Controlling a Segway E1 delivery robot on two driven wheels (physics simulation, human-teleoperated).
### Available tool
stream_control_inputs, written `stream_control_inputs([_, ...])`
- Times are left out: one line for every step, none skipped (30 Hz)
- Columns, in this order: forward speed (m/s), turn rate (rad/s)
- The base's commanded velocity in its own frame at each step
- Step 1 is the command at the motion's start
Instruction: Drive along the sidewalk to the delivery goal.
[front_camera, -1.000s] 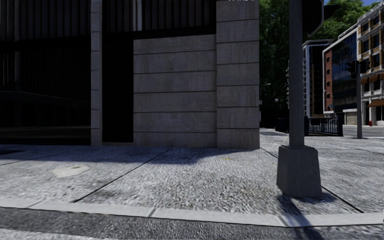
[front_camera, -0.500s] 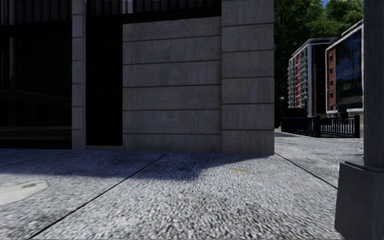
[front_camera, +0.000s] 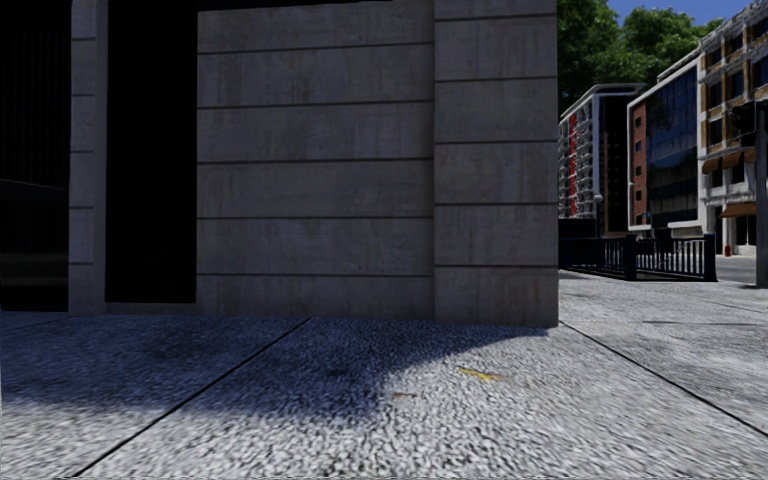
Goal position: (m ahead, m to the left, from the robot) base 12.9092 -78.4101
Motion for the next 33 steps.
stream_control_inputs([1.47,-0.58])
stream_control_inputs([1.47,-0.58])
stream_control_inputs([1.47,-0.58])
stream_control_inputs([1.47,-0.58])
stream_control_inputs([1.47,-0.58])
stream_control_inputs([1.47,-0.58])
stream_control_inputs([1.47,-0.58])
stream_control_inputs([1.47,-0.58])
stream_control_inputs([1.47,-0.58])
stream_control_inputs([1.47,-0.58])
stream_control_inputs([1.47,-0.58])
stream_control_inputs([1.47,-0.58])
stream_control_inputs([1.47,-0.58])
stream_control_inputs([1.47,-0.58])
stream_control_inputs([1.47,-0.58])
stream_control_inputs([1.47,-0.58])
stream_control_inputs([1.47,-0.58])
stream_control_inputs([1.47,-0.58])
stream_control_inputs([1.5,-0.58])
stream_control_inputs([1.61,-0.58])
stream_control_inputs([1.61,-0.58])
stream_control_inputs([1.64,-0.58])
stream_control_inputs([1.65,-0.58])
stream_control_inputs([1.65,-0.58])
stream_control_inputs([1.65,-0.58])
stream_control_inputs([1.65,-0.58])
stream_control_inputs([1.65,-0.58])
stream_control_inputs([1.65,-0.58])
stream_control_inputs([1.65,-0.58])
stream_control_inputs([1.65,-0.58])
stream_control_inputs([1.64,-0.58])
stream_control_inputs([1.64,-0.58])
stream_control_inputs([1.64,-0.58])
